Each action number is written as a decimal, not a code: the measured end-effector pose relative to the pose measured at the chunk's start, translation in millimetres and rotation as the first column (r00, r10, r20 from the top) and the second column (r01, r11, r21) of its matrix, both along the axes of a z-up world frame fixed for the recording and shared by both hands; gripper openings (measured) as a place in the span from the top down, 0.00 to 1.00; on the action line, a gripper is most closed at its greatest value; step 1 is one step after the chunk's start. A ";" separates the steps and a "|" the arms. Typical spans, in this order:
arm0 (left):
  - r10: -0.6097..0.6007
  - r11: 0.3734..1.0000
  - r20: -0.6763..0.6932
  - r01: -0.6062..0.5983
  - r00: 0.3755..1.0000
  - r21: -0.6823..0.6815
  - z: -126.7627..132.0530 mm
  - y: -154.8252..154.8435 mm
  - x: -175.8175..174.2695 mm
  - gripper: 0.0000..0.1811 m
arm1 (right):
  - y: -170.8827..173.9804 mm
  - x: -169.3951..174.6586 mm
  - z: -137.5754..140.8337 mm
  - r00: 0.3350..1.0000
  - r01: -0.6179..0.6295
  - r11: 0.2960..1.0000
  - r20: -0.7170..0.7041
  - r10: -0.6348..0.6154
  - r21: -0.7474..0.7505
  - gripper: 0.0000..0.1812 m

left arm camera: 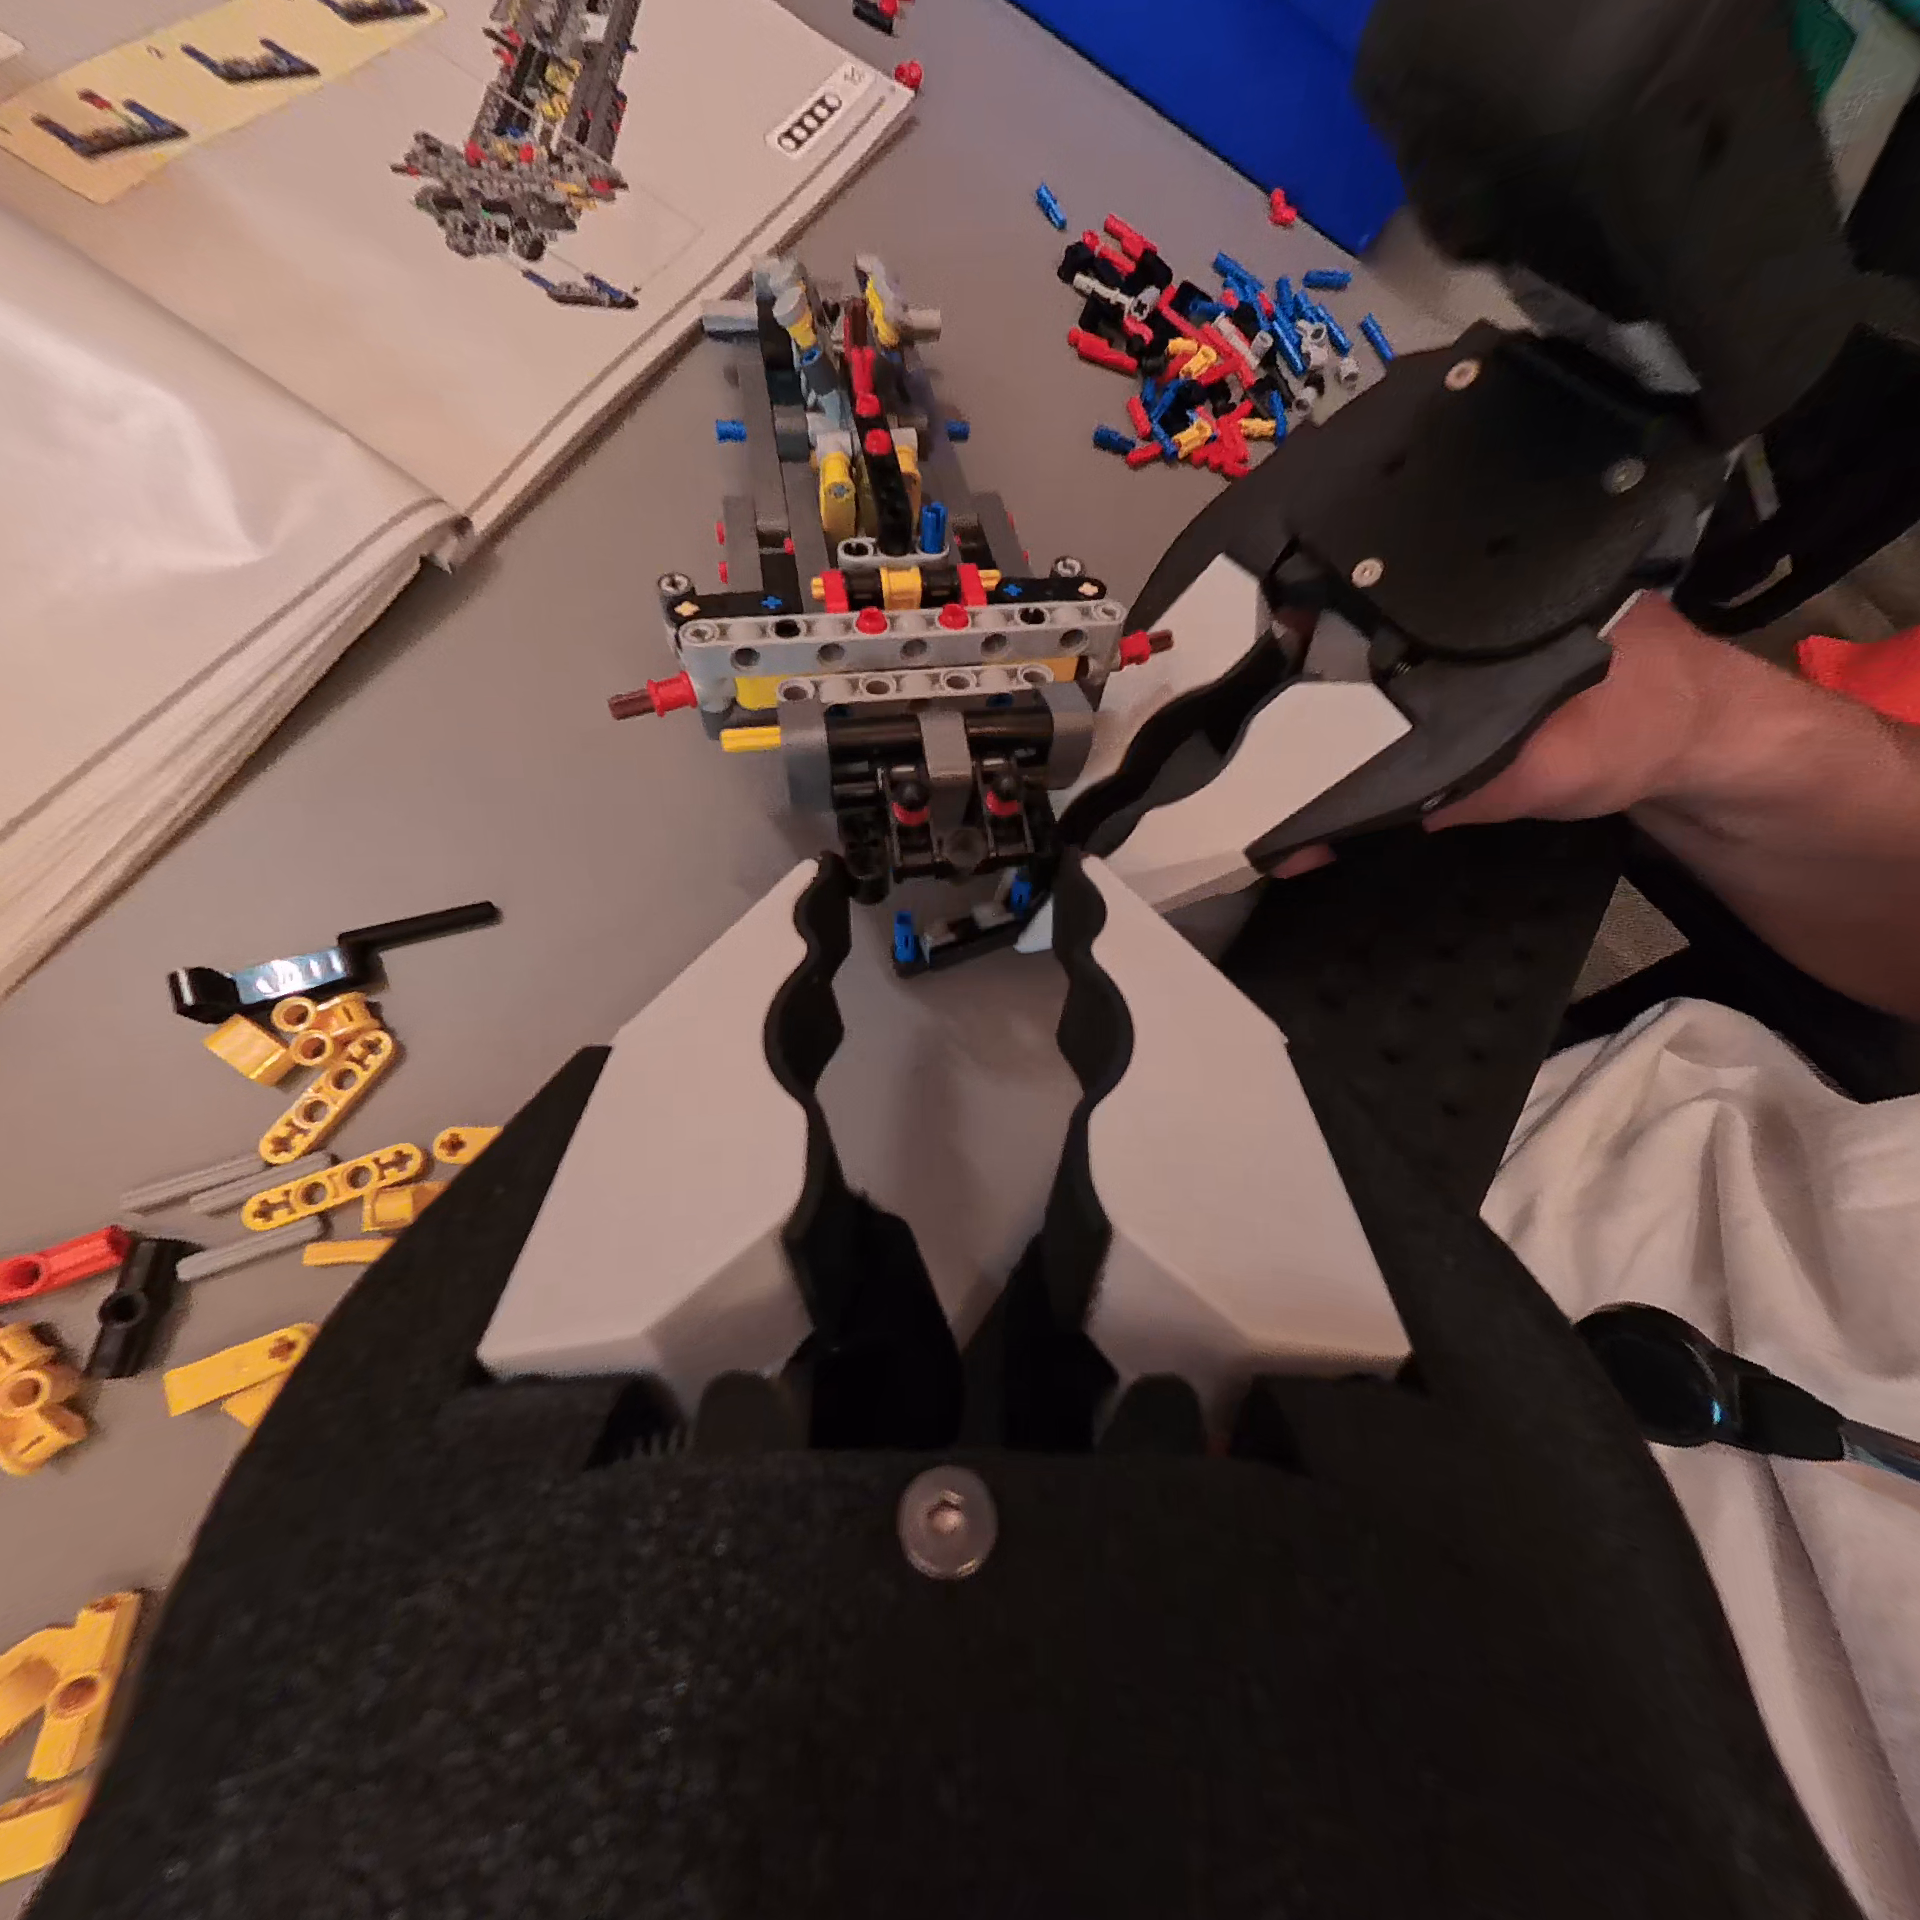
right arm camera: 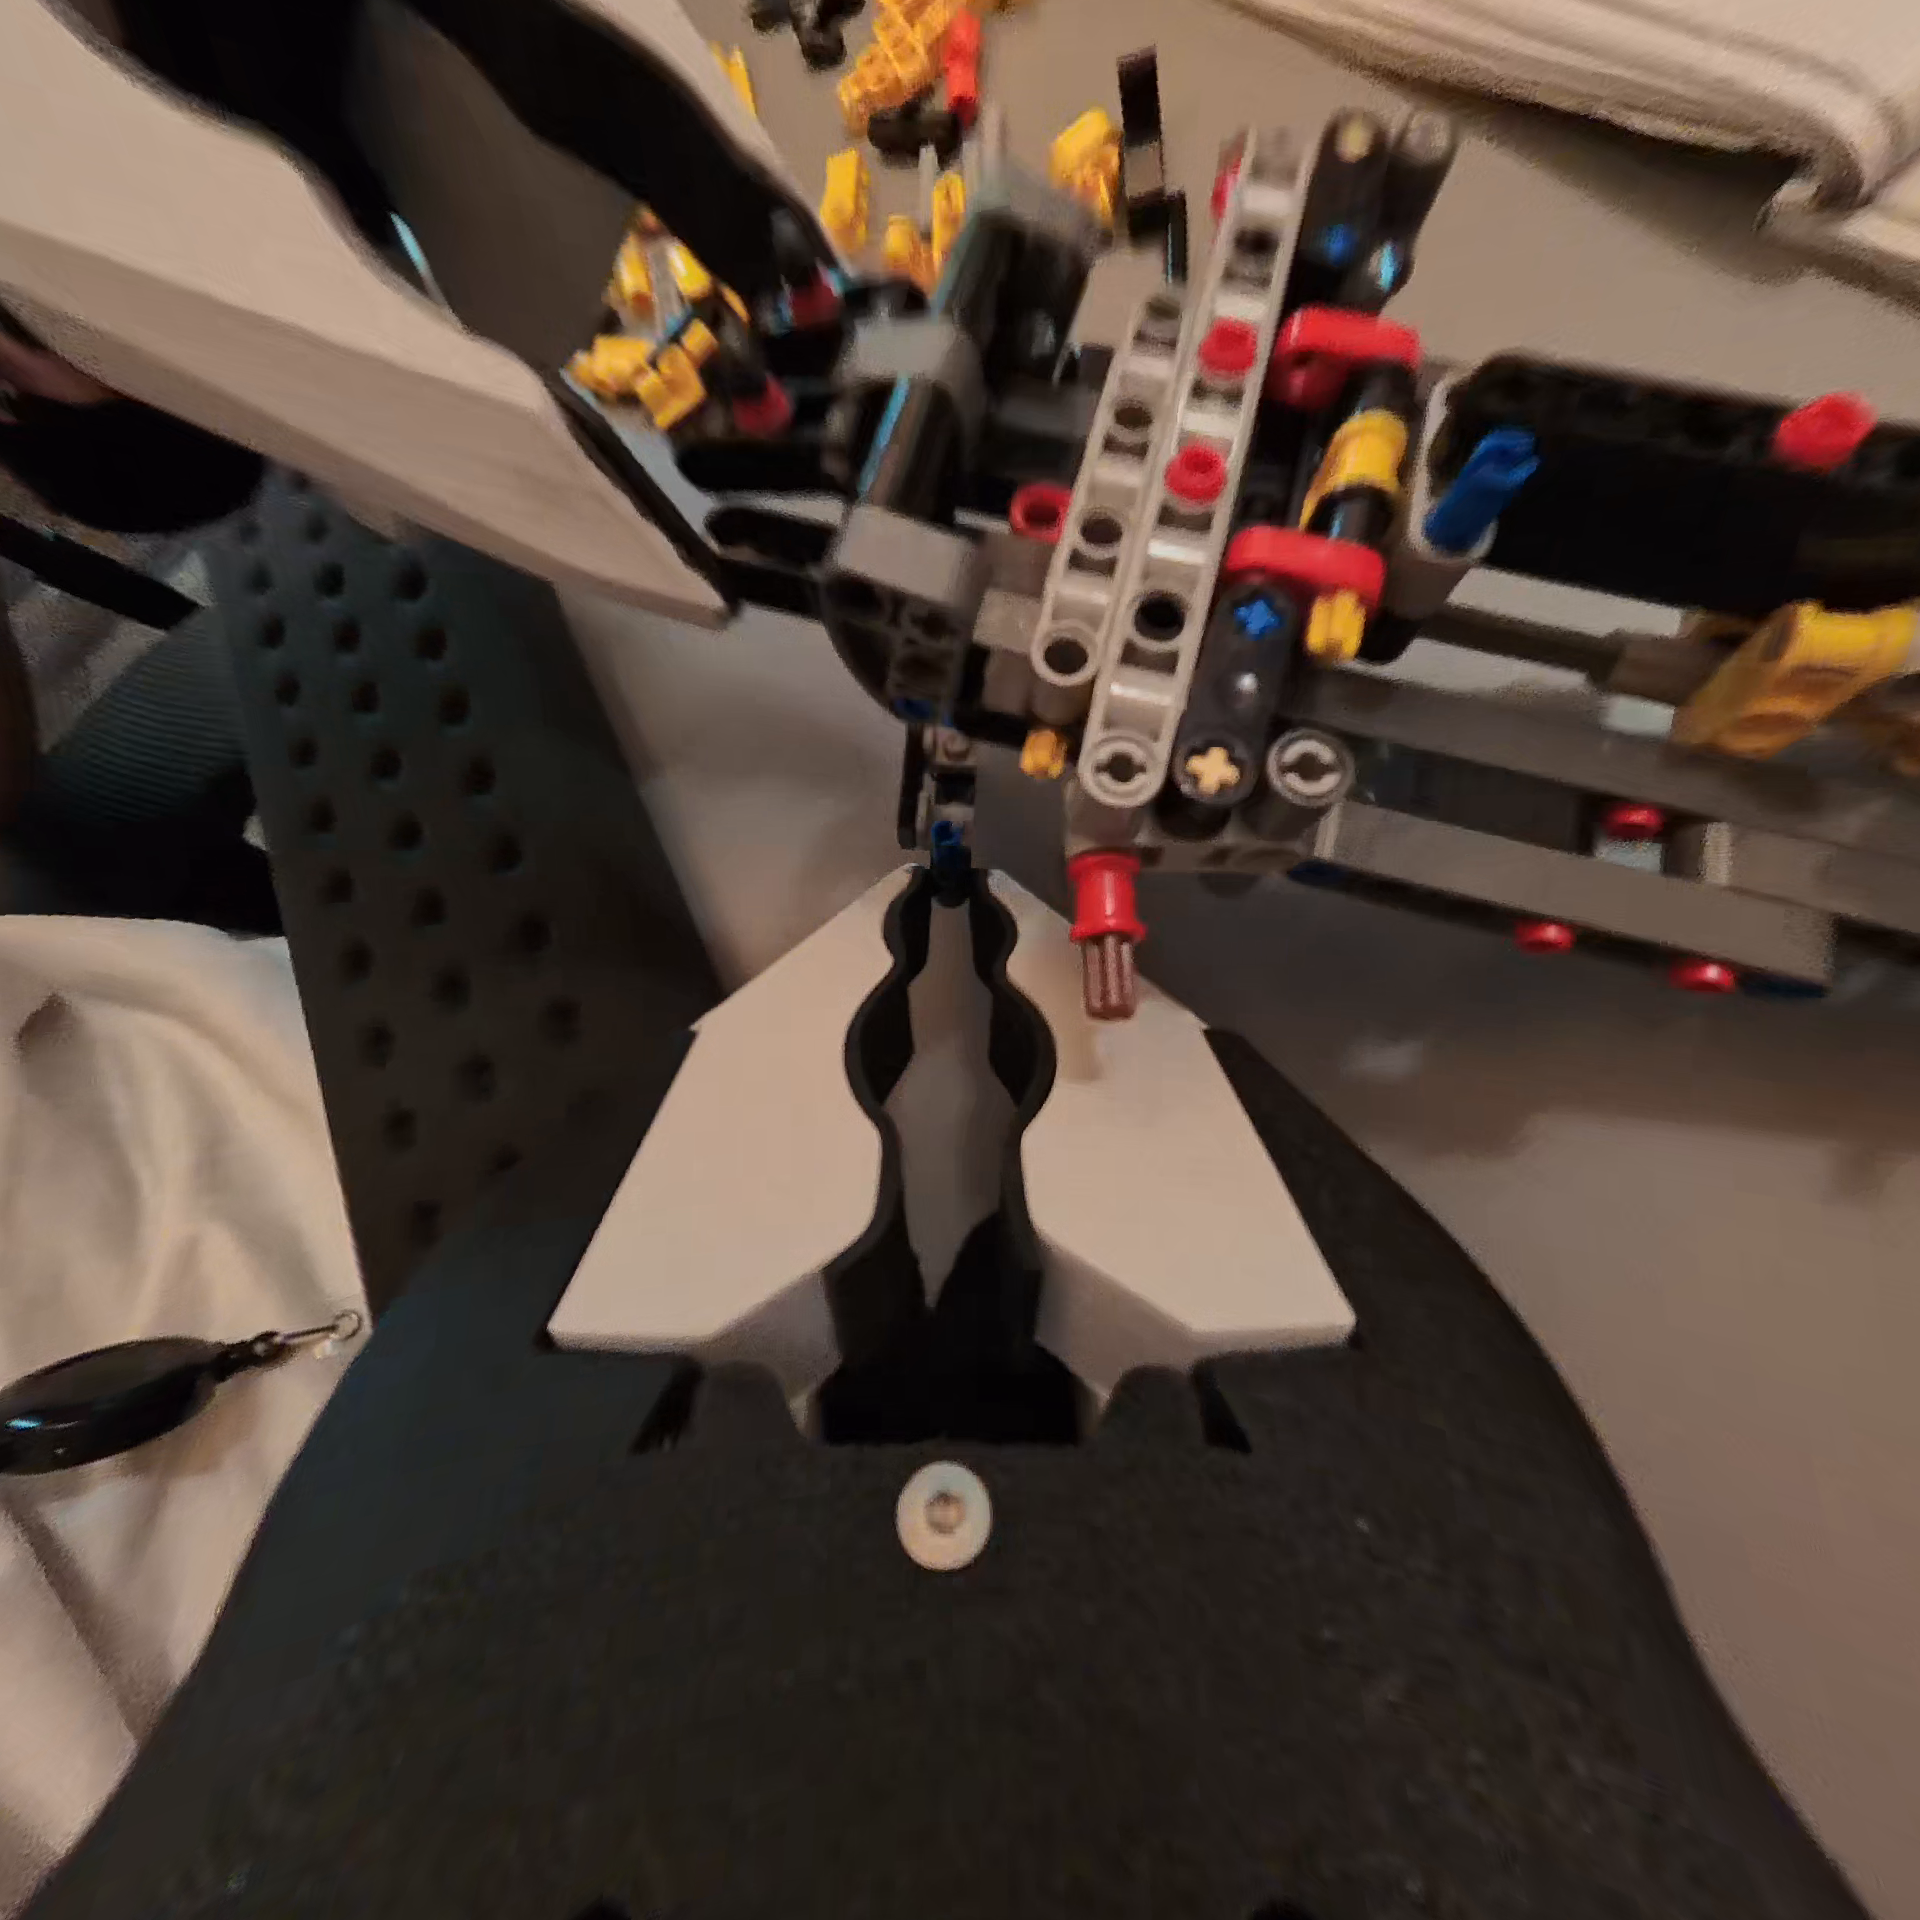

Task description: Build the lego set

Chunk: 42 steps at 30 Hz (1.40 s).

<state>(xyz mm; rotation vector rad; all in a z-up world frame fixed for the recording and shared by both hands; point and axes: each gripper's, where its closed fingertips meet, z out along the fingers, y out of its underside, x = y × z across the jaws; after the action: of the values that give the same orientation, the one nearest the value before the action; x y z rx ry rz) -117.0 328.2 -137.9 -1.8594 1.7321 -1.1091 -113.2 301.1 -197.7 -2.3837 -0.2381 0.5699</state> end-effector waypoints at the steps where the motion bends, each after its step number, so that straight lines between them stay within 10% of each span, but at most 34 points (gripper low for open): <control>1: 0.000 1.000 0.003 -0.001 1.000 0.012 2.4 0.5 0.7 0.79 | -1.3 -0.1 -3.1 1.000 -0.007 1.000 0.013 0.008 -0.012 0.97; 7: -0.001 0.999 0.011 0.000 1.000 0.048 8.2 -1.9 3.3 0.79 | -13.8 -1.4 2.2 0.993 -0.076 0.997 0.091 0.075 0.005 0.88; 11: 0.003 0.999 0.018 -0.003 1.000 0.052 12.1 -3.0 4.5 0.79 | -19.7 5.3 55.0 0.968 -0.094 0.967 0.248 0.033 0.235 0.85; 17: -0.006 0.998 0.039 0.004 0.999 0.063 25.6 -7.6 8.6 0.80 | 1.4 24.4 88.9 0.734 -0.231 0.860 0.661 -0.153 0.455 0.77; 24: -0.029 0.994 0.060 0.022 0.998 0.107 38.6 -14.4 15.2 0.80 | 22.7 43.0 87.6 0.543 -0.290 0.829 0.796 -0.268 0.478 0.86; 30: -0.120 0.978 0.380 0.044 0.917 0.202 96.4 7.3 22.5 0.82 | 18.0 64.3 140.0 0.767 -0.173 0.806 0.591 -0.250 0.566 0.86; 36: -0.382 0.924 0.552 0.287 0.742 0.253 124.9 10.6 53.0 0.63 | 20.0 96.0 202.9 0.976 -0.096 0.844 0.218 -0.025 0.527 0.86; 42: -0.386 0.885 0.639 0.463 0.665 0.053 129.7 13.3 89.1 0.59 | 29.0 98.6 212.6 0.904 -0.144 0.913 -0.324 0.278 0.382 0.87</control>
<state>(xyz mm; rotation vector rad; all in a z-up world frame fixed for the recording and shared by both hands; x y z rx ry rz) -27.9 341.5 -8.1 -0.9157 1.7166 -1.7955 -14.6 330.1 15.0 -1.8715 -0.4001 0.9838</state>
